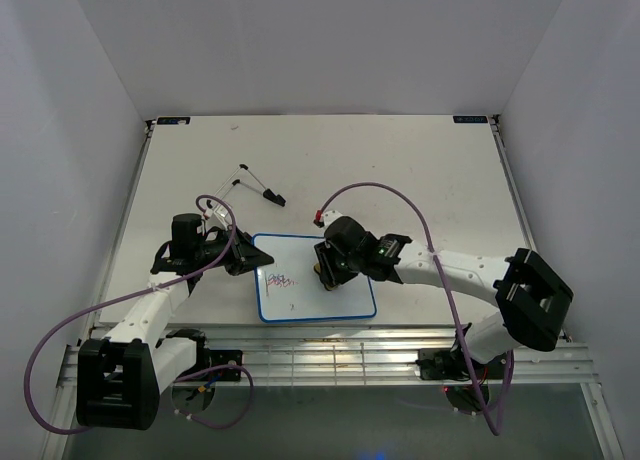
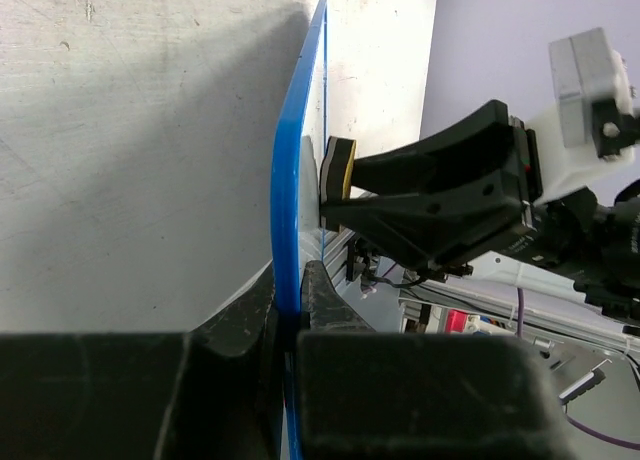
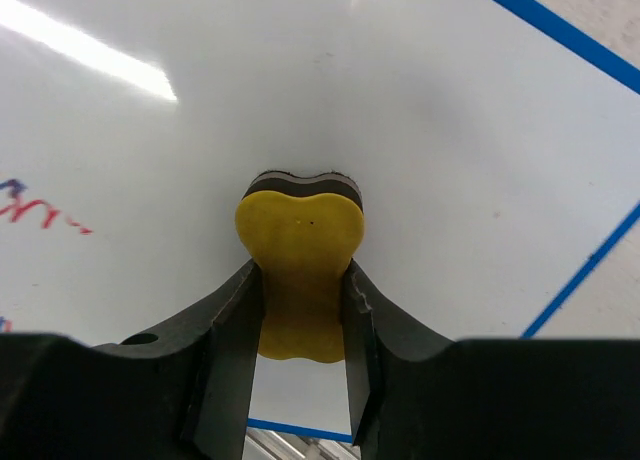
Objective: Erase the whiteboard
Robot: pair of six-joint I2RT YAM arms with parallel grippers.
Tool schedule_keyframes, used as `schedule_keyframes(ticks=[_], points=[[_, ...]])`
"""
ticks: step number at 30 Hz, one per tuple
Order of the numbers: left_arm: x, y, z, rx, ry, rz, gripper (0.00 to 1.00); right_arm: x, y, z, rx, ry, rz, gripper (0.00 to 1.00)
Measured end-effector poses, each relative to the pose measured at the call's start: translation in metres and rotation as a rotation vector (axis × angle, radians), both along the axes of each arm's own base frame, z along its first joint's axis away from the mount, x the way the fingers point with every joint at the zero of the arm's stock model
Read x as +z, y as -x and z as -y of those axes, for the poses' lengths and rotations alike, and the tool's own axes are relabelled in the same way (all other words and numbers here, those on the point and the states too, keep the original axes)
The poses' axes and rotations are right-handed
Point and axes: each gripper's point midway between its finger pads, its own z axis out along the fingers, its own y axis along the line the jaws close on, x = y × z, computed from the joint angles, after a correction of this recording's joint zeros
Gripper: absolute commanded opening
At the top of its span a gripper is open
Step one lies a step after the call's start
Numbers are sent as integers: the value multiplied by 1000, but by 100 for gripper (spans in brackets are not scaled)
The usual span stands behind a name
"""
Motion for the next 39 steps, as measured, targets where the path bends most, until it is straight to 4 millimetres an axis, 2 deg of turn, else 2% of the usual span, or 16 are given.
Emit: schedule_keyframes(ticks=[3,7,13,17,22,29,39], points=[[0,0,0,2,1,-3,0,-5,-4,9,-16,24,-11,8],[0,0,0,3,1,-6,0,-1,9,-1,38,-5,-21,8],[0,1,0,-2,0,-6,0,17,40,-42,169,-50,-26,8],[-1,1,0,-5,-3,1,0,34,51,-77,232,-62,-18,8],[-1,1,0,-6,-4,4,0,47,60,-103,287,-55,-11,8],[0,1,-1,-9,-7,14,0,46,59,-104,299,-10,-22,8],[2,-4,-1,2,-9,34,0,46,38,-100,239,50,-34,8]])
